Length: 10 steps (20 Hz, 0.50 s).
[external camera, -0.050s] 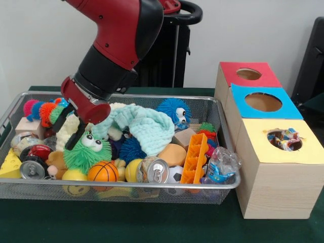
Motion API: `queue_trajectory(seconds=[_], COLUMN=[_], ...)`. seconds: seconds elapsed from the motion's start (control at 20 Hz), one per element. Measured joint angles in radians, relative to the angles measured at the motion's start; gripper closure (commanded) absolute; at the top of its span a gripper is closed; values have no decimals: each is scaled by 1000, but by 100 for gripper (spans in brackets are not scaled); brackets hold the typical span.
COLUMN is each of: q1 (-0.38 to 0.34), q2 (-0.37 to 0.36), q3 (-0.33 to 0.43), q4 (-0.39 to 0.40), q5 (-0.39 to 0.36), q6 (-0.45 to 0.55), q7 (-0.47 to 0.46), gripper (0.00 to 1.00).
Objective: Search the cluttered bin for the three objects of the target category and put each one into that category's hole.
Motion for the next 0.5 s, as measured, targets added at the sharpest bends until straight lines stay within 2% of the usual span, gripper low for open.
queue_trajectory(seconds=[0.5], q1=[-4], q2=[26], q3=[-17], q4=[3], q5=[0], q6=[0], q7=[0], gripper=[0])
